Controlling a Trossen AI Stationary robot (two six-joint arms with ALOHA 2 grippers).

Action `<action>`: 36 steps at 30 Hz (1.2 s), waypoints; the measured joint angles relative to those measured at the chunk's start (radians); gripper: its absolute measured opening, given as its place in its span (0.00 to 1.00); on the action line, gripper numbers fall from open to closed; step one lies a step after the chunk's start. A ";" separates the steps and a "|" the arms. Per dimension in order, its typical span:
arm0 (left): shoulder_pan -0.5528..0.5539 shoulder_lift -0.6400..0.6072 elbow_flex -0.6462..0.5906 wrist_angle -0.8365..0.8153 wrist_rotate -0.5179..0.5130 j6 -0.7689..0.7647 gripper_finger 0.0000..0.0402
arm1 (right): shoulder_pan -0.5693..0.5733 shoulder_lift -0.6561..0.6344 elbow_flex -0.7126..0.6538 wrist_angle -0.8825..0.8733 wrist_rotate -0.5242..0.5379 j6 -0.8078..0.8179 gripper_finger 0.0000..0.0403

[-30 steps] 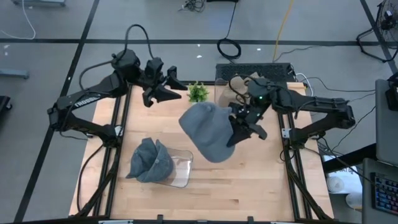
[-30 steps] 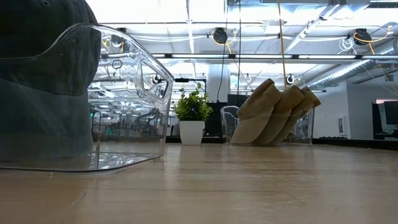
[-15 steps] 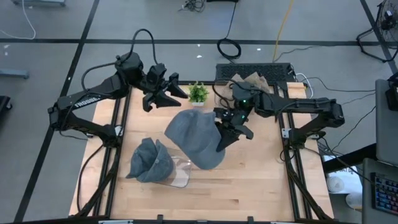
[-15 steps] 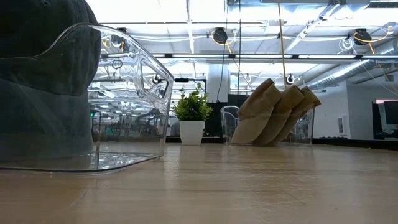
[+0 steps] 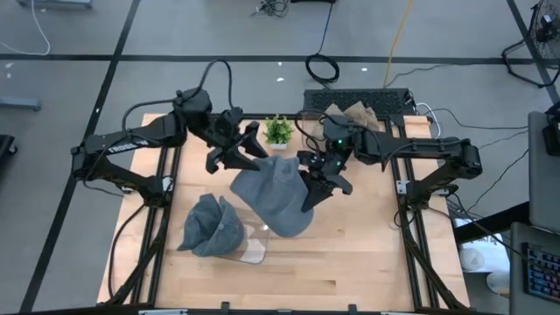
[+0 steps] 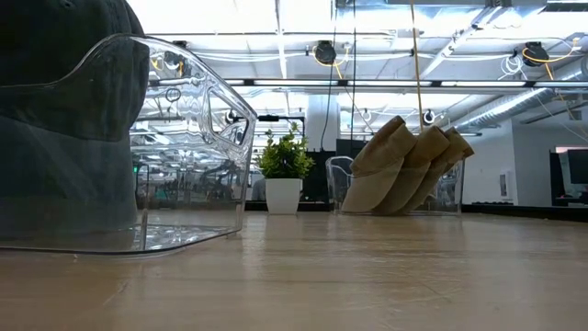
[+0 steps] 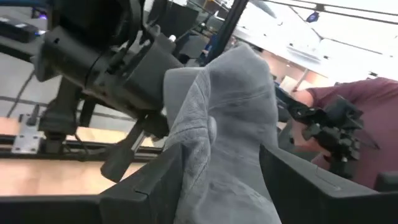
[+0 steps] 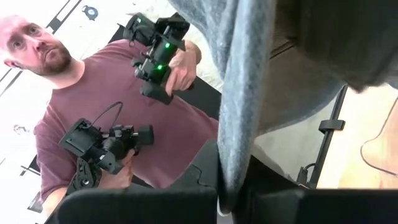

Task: Pick & Place hat
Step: Put the gray cap into the bottom transparent bin

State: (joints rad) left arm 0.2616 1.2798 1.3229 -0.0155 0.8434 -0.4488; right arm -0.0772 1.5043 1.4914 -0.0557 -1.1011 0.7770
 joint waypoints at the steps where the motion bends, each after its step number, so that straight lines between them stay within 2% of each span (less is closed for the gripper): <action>1: -0.004 0.005 0.000 0.003 -0.012 0.000 0.54 | 0.000 0.000 0.000 0.001 0.001 0.002 0.00; 8: -0.024 0.040 0.001 0.000 -0.119 -0.020 0.54 | 0.000 0.000 0.000 0.000 0.005 0.008 0.00; 17: -0.036 0.043 0.001 0.018 -0.148 0.014 0.53 | 0.000 0.000 0.000 0.000 0.002 0.007 0.00; 20: -0.038 0.043 0.001 0.078 -0.107 -0.009 0.43 | 0.000 0.000 0.000 0.000 0.002 0.005 0.00; 26: -0.039 0.042 0.001 0.075 -0.021 -0.058 0.07 | -0.004 0.000 -0.001 -0.001 0.002 0.003 0.00; 31: -0.039 0.043 0.001 0.070 0.019 -0.133 0.06 | -0.004 0.000 -0.001 -0.001 0.000 -0.003 0.00; 36: -0.039 0.035 0.000 0.165 0.052 -0.250 0.04 | -0.006 0.000 -0.001 -0.001 0.000 -0.040 0.00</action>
State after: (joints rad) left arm 0.2230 1.3144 1.3234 0.1492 0.8953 -0.6985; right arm -0.0830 1.5040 1.4902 -0.0563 -1.1015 0.7366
